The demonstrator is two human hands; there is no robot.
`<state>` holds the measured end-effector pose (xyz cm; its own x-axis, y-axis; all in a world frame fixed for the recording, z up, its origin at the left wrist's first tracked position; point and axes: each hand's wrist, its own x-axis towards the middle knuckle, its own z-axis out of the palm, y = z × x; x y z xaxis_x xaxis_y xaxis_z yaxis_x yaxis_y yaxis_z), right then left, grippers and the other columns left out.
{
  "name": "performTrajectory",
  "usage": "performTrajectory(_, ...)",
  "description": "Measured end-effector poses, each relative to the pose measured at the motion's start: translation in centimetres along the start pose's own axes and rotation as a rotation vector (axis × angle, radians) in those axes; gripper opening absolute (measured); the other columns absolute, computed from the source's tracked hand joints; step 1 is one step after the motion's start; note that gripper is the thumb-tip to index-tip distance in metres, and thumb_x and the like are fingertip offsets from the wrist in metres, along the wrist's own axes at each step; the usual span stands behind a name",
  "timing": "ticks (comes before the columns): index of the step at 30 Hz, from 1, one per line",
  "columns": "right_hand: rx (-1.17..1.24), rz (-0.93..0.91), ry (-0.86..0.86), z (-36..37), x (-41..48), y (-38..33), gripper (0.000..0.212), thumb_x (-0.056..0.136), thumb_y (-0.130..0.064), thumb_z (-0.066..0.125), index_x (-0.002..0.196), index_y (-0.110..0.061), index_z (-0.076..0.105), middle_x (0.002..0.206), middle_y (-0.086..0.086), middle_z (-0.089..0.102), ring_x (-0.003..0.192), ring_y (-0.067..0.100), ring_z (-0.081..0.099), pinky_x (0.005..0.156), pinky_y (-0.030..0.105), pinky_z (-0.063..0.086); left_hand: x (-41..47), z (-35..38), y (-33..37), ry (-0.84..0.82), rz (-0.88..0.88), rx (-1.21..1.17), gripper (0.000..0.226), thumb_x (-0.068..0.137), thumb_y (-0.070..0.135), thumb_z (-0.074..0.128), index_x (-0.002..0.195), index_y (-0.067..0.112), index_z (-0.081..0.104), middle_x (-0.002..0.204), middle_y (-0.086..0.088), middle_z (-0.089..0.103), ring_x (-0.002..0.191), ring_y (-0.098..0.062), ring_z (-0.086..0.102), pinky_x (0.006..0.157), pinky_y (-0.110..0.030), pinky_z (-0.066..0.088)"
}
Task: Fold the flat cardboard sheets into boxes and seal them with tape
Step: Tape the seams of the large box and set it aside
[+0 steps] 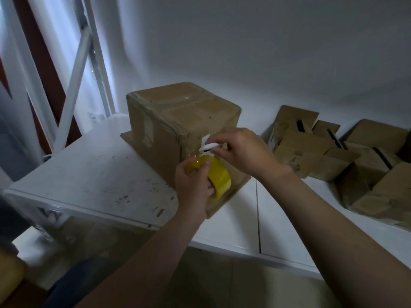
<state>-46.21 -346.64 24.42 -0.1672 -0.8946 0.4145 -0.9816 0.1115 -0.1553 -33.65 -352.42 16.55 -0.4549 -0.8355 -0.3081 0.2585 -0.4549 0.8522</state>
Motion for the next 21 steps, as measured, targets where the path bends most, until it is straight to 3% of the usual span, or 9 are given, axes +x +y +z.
performTrajectory(7, -0.187, -0.150, -0.068, -0.1, 1.3, -1.3, 0.021, 0.095, -0.031, 0.065, 0.113, -0.041, 0.070, 0.106, -0.010, 0.065, 0.099, 0.017, 0.060, 0.061, 0.032, 0.046, -0.4, 0.1, 0.1, -0.051, 0.003, 0.002, 0.037, 0.079, 0.036, 0.080, 0.112, 0.033, 0.066, 0.116, -0.007, 0.068, 0.105, -0.029, 0.068, 0.078, -0.049, 0.063)
performTrajectory(12, -0.299, -0.154, -0.085, 0.3, 2.2, -2.7, 0.019, 0.097, -0.033, 0.059, 0.111, -0.037, 0.071, 0.101, -0.010, 0.061, 0.100, 0.016, 0.054, 0.058, 0.028, 0.030, -0.2, -0.2, 0.4, -0.067, -0.001, -0.033, 0.012, 0.088, 0.024, 0.074, 0.096, 0.030, 0.069, 0.095, -0.009, 0.068, 0.083, -0.024, 0.065, 0.071, -0.042, 0.057)
performTrajectory(14, -0.313, -0.156, -0.078, 0.3, 2.5, -3.1, 0.019, 0.097, -0.033, 0.060, 0.112, -0.038, 0.071, 0.101, -0.010, 0.062, 0.099, 0.016, 0.054, 0.057, 0.027, 0.027, -0.2, -0.5, 0.8, -0.085, -0.031, -0.068, 0.014, 0.090, 0.021, 0.073, 0.102, 0.027, 0.070, 0.095, -0.010, 0.068, 0.084, -0.027, 0.068, 0.077, -0.042, 0.058)
performTrajectory(17, -0.308, -0.162, -0.072, 0.2, 2.3, -2.8, 0.019, 0.096, -0.034, 0.062, 0.112, -0.038, 0.071, 0.100, -0.009, 0.063, 0.097, 0.017, 0.054, 0.059, 0.028, 0.032, -0.4, -0.6, 1.2, -0.094, -0.071, -0.086, 0.033, 0.089, 0.023, 0.076, 0.120, 0.023, 0.066, 0.108, -0.016, 0.072, 0.099, -0.035, 0.073, 0.081, -0.053, 0.061)
performTrajectory(21, -0.331, -0.162, -0.080, 0.3, 2.1, -2.2, 0.018, 0.096, -0.034, 0.062, 0.111, -0.034, 0.071, 0.101, -0.007, 0.063, 0.097, 0.017, 0.051, 0.058, 0.029, 0.033, -0.5, -0.5, 1.4, -0.122, -0.080, -0.076, 0.029, 0.089, 0.023, 0.076, 0.117, 0.021, 0.068, 0.109, -0.015, 0.073, 0.098, -0.032, 0.073, 0.078, -0.050, 0.062)
